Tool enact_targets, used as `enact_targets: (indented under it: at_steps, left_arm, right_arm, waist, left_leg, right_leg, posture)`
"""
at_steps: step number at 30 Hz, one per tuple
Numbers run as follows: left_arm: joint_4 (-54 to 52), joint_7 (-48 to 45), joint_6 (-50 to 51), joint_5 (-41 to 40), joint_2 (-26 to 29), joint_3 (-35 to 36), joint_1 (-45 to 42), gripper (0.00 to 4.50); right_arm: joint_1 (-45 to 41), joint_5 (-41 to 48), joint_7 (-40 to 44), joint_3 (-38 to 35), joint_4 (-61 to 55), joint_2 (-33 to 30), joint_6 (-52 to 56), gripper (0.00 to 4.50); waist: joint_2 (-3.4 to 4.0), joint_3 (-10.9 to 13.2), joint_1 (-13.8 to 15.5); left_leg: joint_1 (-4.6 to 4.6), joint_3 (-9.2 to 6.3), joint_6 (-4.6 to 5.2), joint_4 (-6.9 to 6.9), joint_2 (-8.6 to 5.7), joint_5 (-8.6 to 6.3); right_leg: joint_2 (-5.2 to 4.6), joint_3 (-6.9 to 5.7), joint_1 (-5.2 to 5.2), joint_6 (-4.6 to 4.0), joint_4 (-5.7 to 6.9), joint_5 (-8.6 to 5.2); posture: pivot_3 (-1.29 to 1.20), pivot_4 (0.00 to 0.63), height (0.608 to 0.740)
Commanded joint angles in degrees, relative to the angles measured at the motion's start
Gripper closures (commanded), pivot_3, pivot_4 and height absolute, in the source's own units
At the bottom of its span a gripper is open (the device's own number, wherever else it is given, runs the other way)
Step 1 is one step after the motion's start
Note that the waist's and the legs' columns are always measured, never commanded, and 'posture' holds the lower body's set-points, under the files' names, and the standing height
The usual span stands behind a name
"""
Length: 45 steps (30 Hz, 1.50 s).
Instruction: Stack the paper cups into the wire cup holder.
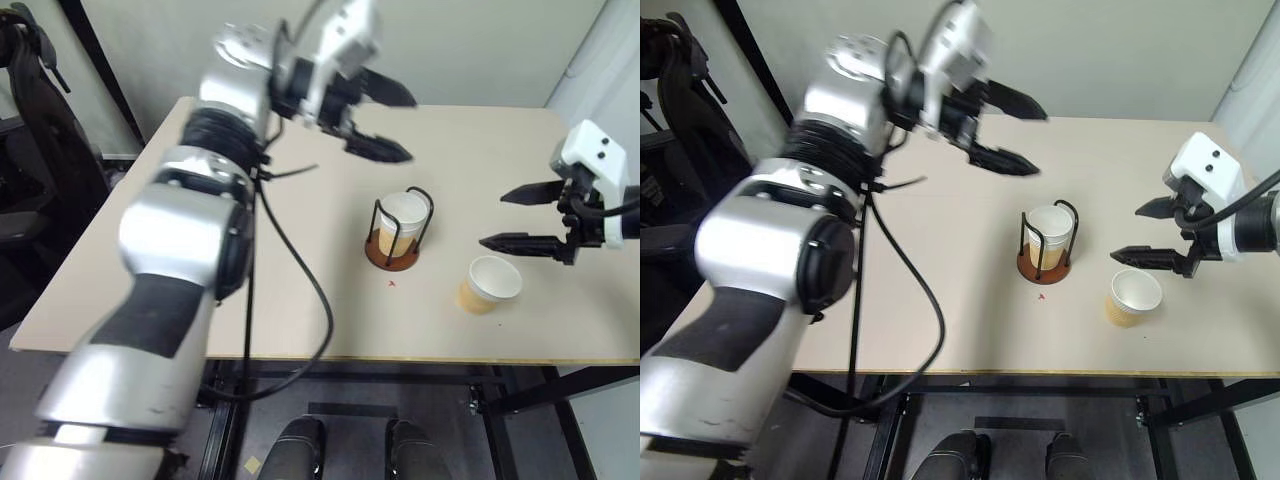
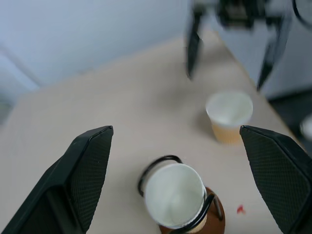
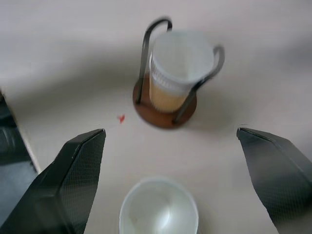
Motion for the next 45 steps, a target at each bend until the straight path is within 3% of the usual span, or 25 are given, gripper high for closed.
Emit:
enact_targets:
  at_steps: [1,5,9,14,26,29,40,45]
  left_arm:
    - [-9.0,-2.2,6.3,-9.8,7.1,-6.9,2.4,0.05]
    - [-21.7,-2.2,10.3,-20.7,18.4,-18.1,9.5,0.05]
    - [-29.0,-2.2,13.1,-27.0,25.3,-22.1,13.0,0.05]
    - [-34.4,-2.2,17.4,-29.4,31.4,-19.5,17.3,0.05]
    - [-42.9,-2.1,23.9,-26.1,35.2,-10.0,25.4,0.05]
    - [-44.1,-1.7,24.7,-25.3,35.4,-8.3,27.1,0.0]
    - [-44.5,-1.9,24.4,-21.6,35.1,-4.9,29.4,0.0]
    - [-43.1,-2.2,23.0,-20.1,35.2,-4.8,29.5,0.0]
  right_arm:
    - [4.7,-1.8,3.3,-1.4,-3.1,-4.0,-3.4,0.0]
    - [9.1,-5.1,5.7,1.1,-3.7,-5.6,-8.1,0.0]
    - [8.9,-8.2,7.4,4.0,-2.1,-5.0,-11.8,0.0]
    - [5.4,-17.6,10.2,13.0,4.1,-1.9,-19.7,0.0]
    - [-0.3,-30.3,18.3,22.3,16.1,5.1,-29.7,0.0]
    - [-0.4,-32.2,19.0,23.5,15.7,7.3,-30.2,0.59]
    - [-2.2,-35.1,21.5,22.7,15.0,9.9,-30.3,4.49]
    - [-4.8,-32.6,24.7,19.1,13.7,7.5,-28.5,4.49]
  waist:
    - [0.03,0.0,-0.2]
    - [0.12,0.0,-0.3]
    - [0.04,0.0,-0.3]
    - [-0.01,0.0,-0.5]
    - [0.04,0.0,-1.0]
    - [0.05,0.0,-1.0]
    - [0.04,0.0,-1.0]
    - [0.05,0.0,-1.0]
  left_leg:
    - [-0.02,-0.06,-0.01,0.0,0.01,-0.01]
    - [0.09,0.04,-0.11,0.01,0.01,-0.09]
    - [-0.02,-0.06,-0.11,0.17,-0.02,-0.03]
    - [0.27,-0.01,0.0,0.05,-0.14,0.11]
    - [0.55,-0.52,-0.37,-0.2,0.03,0.52]
    - [0.57,-0.58,-0.44,-0.38,0.04,0.59]
    - [0.67,-0.71,-0.69,-1.26,0.07,0.86]
    - [0.66,-0.71,-0.73,-1.4,0.05,0.89]
  right_leg:
    - [-0.08,0.04,0.0,-0.02,-0.01,-0.04]
    - [0.15,-0.09,0.01,-0.11,0.05,-0.09]
    - [0.05,-0.1,0.03,-0.11,0.05,0.01]
    - [0.22,-0.21,0.34,-0.22,-0.11,0.19]
    - [0.27,-0.17,0.58,-0.76,-0.35,0.55]
    - [0.18,-0.07,0.57,-0.8,-0.4,0.58]
    - [0.17,-0.1,0.52,-1.09,-0.81,0.57]
    - [0.15,-0.07,0.48,-1.13,-0.84,0.53]
  posture:
    - [0.0,0.15,0.74]
    - [0.0,0.15,0.74]
    - [0.0,0.15,0.74]
    - [0.0,0.15,0.74]
    - [0.0,0.15,0.74]
    - [0.0,0.15,0.74]
    - [0.0,0.15,0.74]
    - [0.0,0.15,0.74]
